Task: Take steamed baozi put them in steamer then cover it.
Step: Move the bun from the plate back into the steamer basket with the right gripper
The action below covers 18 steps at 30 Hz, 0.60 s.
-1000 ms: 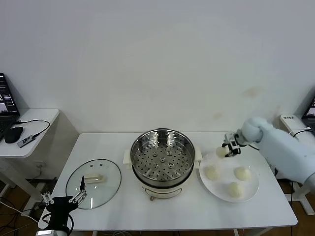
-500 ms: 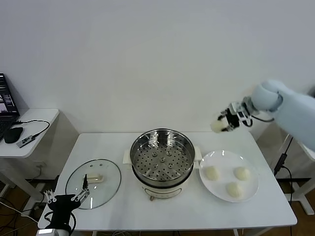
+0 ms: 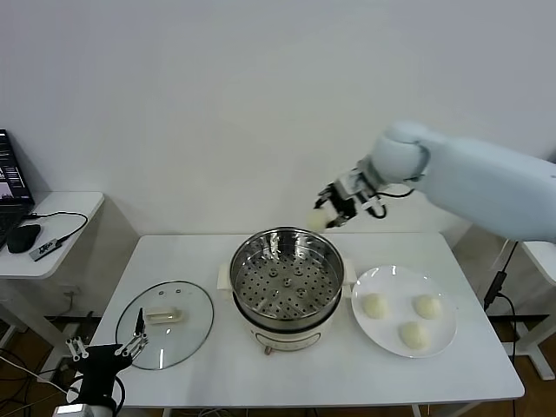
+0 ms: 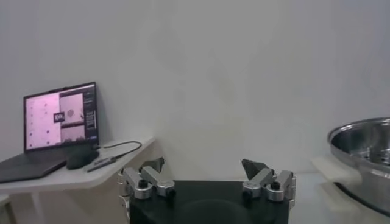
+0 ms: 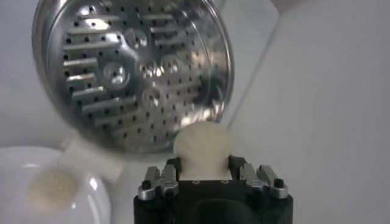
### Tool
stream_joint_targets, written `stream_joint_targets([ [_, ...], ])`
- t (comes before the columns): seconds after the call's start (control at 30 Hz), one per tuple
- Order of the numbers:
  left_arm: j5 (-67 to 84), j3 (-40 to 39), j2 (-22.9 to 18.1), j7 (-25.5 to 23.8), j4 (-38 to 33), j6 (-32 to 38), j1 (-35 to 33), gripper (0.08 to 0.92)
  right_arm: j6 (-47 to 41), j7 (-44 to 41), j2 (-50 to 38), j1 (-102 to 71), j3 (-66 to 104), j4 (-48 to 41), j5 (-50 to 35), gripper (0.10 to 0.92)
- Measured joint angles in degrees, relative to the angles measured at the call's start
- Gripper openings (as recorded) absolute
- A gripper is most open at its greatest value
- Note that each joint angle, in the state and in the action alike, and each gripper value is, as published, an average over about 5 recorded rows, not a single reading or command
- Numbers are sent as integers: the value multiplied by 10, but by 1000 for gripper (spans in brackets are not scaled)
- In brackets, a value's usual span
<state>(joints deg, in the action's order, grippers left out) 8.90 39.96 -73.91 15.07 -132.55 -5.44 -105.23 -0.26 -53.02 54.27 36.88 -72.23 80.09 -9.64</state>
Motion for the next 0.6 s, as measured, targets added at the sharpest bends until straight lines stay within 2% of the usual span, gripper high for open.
stream_joint_targets([
  [0.6, 3, 18, -15, 2, -8, -1, -9, 823, 176, 59, 129, -55, -31, -93, 182, 526],
])
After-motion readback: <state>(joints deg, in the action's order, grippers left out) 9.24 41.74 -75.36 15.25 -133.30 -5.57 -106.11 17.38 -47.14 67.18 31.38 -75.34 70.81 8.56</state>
